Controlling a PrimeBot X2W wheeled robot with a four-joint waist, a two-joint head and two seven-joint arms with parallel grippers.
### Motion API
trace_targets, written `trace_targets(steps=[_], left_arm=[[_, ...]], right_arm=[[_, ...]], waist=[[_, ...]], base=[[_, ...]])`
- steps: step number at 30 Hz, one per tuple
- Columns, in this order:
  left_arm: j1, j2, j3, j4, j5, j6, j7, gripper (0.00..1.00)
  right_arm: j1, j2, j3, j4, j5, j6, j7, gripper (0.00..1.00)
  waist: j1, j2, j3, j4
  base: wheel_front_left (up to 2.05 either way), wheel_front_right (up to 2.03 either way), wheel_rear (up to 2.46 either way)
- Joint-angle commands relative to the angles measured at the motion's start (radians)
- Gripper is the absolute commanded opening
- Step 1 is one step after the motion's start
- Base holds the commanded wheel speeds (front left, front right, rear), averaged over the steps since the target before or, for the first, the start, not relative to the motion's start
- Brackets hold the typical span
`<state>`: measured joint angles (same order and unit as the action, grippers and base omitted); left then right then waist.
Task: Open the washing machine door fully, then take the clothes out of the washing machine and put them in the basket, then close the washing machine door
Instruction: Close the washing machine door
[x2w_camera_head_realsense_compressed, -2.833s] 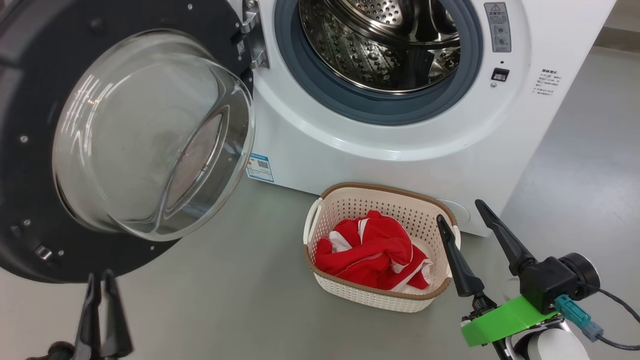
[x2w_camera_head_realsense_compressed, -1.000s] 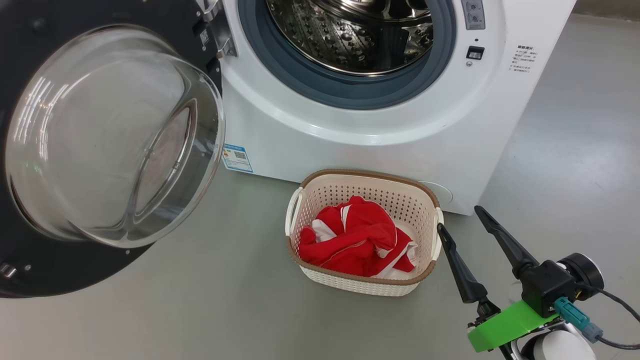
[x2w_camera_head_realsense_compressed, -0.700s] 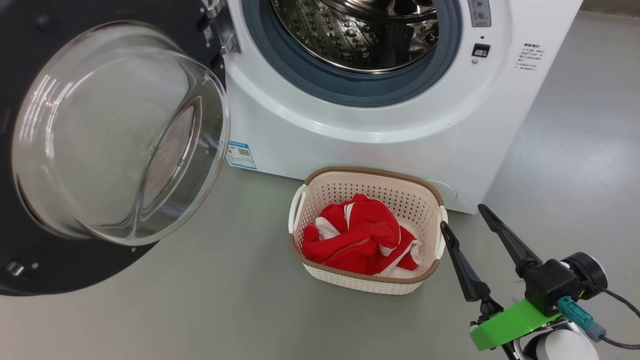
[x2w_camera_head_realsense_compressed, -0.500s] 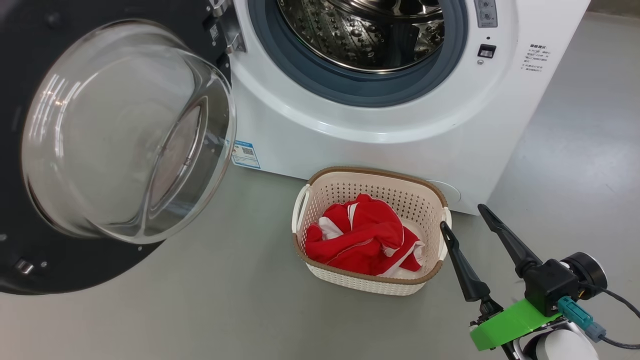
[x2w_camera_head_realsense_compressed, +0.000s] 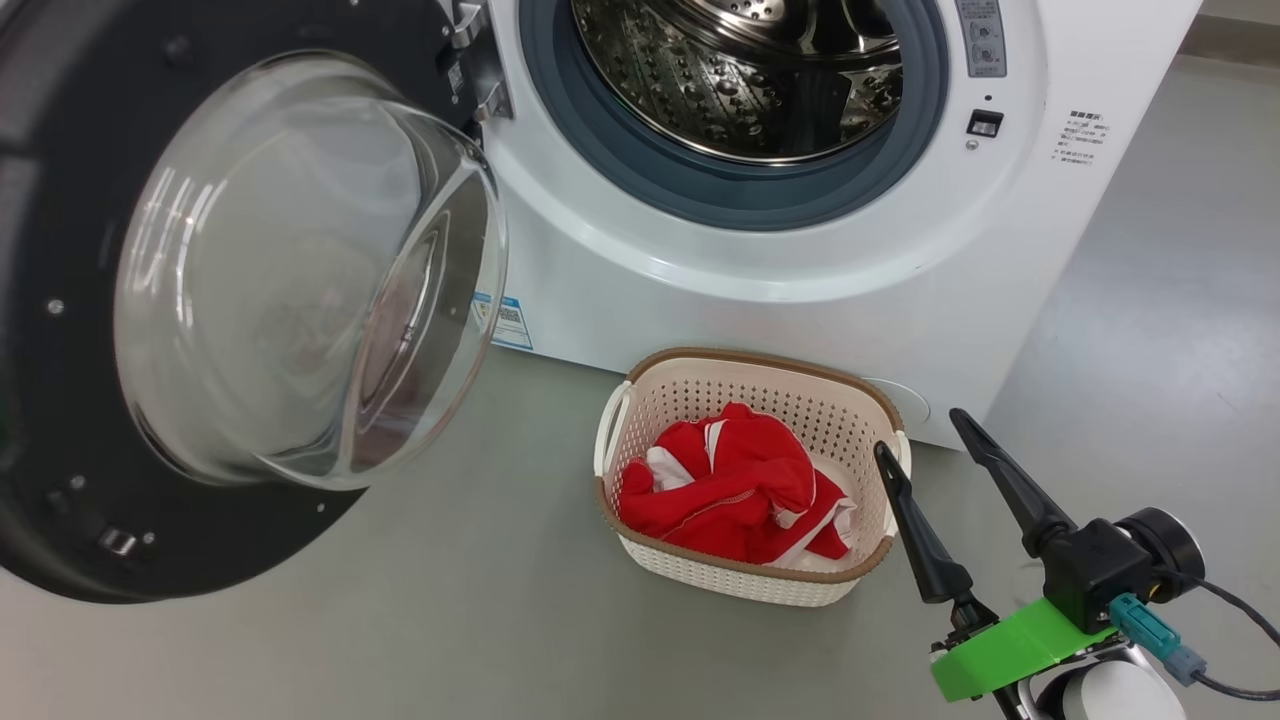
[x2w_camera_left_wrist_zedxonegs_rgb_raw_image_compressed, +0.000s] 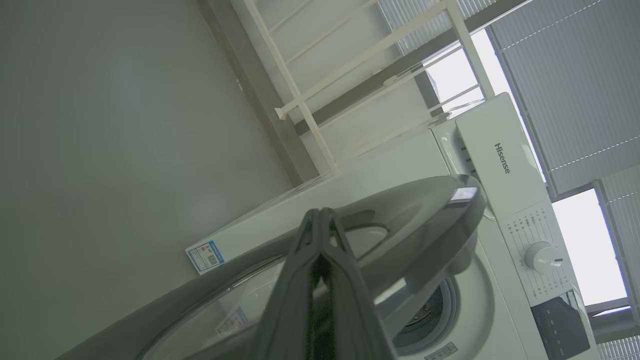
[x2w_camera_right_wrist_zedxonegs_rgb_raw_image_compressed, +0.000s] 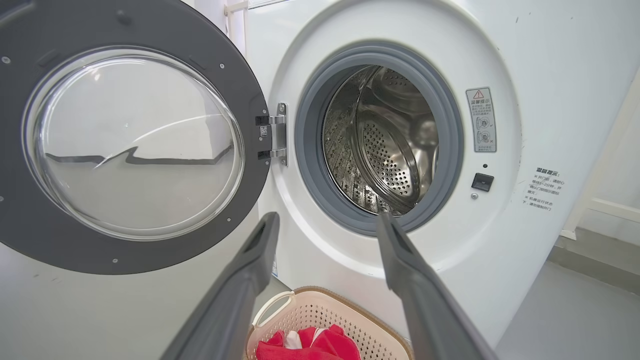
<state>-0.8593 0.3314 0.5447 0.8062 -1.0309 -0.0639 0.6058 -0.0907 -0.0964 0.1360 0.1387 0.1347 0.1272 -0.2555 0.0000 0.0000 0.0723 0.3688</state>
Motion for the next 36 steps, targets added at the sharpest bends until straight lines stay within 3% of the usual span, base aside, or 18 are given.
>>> trace_targets(steps=[1, 19, 28, 36], left_arm=[[0.043, 0.008, -0.004, -0.041, -0.011, -0.008, 0.04, 0.0], [0.245, -0.157, -0.015, -0.428, -0.099, 0.058, 0.212, 0.0], [0.318, -0.224, -0.032, -0.58, -0.118, 0.091, 0.242, 0.0], [0.349, -0.268, -0.046, -0.681, -0.199, 0.143, 0.265, 0.0]], right_arm=[[-0.011, -0.001, 0.013, -0.027, 0.01, 0.003, -0.006, 1.0], [0.011, 0.014, 0.014, -0.026, 0.011, 0.003, -0.006, 1.0], [0.015, 0.015, 0.014, -0.025, 0.013, 0.003, -0.006, 1.0], [0.015, 0.014, 0.008, -0.025, 0.013, 0.003, -0.006, 1.0]], waist=[[0.0, 0.0, -0.003, 0.004], [0.0, 0.0, -0.024, 0.023], [0.0, 0.0, -0.023, 0.013], [0.0, 0.0, -0.018, 0.002]], base=[[0.0, 0.0, 0.0], [0.0, 0.0, 0.0], [0.0, 0.0, 0.0], [0.0, 0.0, 0.0]])
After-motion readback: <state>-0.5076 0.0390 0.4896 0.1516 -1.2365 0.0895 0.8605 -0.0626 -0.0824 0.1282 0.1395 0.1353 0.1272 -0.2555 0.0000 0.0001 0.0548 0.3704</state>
